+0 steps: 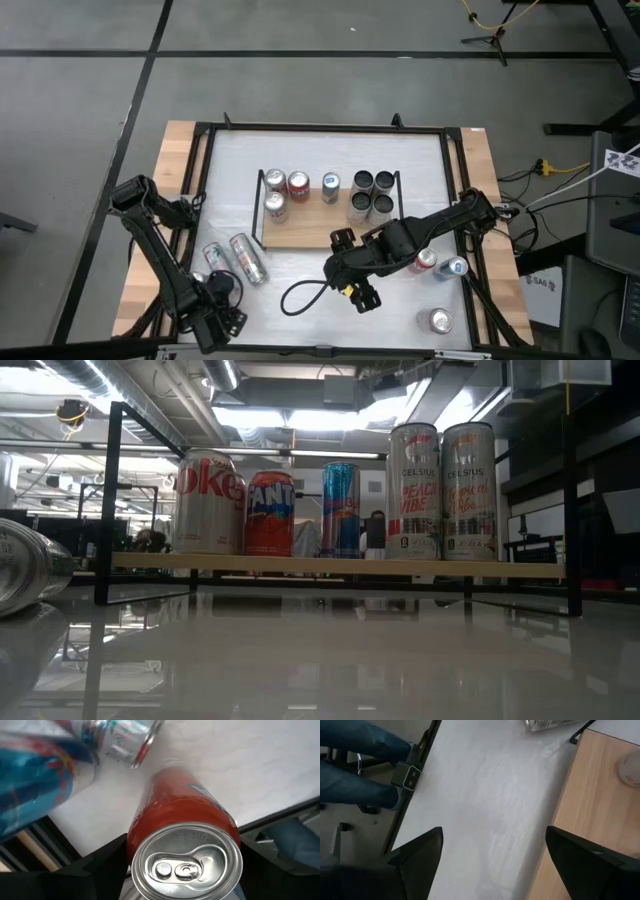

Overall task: Place canned beverage on shelf
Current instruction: Put the left red soda can on the shelf aligned with the other red soda can

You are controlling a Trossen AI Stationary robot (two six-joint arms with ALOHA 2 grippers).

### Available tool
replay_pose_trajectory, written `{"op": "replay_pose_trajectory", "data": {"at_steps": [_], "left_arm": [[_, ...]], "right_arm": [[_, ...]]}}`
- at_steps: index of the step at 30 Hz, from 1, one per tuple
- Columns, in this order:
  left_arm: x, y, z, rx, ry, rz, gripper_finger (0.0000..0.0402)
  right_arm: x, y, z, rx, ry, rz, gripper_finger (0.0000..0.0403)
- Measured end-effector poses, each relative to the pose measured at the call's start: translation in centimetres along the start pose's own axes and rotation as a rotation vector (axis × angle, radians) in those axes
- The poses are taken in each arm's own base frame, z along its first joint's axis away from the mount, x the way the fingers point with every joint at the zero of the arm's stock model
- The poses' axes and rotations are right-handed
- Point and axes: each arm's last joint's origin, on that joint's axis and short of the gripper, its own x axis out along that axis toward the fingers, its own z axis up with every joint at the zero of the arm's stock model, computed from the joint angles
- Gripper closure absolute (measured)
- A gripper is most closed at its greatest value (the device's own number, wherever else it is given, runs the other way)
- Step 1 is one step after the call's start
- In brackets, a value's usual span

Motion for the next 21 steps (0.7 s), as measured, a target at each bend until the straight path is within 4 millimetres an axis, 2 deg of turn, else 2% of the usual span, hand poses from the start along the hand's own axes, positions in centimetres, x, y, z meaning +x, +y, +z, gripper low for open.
{"op": "replay_pose_trajectory", "data": {"at_steps": [7, 21], "left_arm": [[0.0, -0.6, 0.9, 0.153, -0.022, -0.021, 0.0106], [-0.1, -3.2, 4.5, 0.518, -0.054, -0.093, 0.0107]], "right_arm": [[-0.7, 0.0, -0.1, -0.001, -0.012, 0.001, 0.0056], [-0.8, -0.1, -0.8, -0.014, 0.051, -0.003, 0.0056]]}}
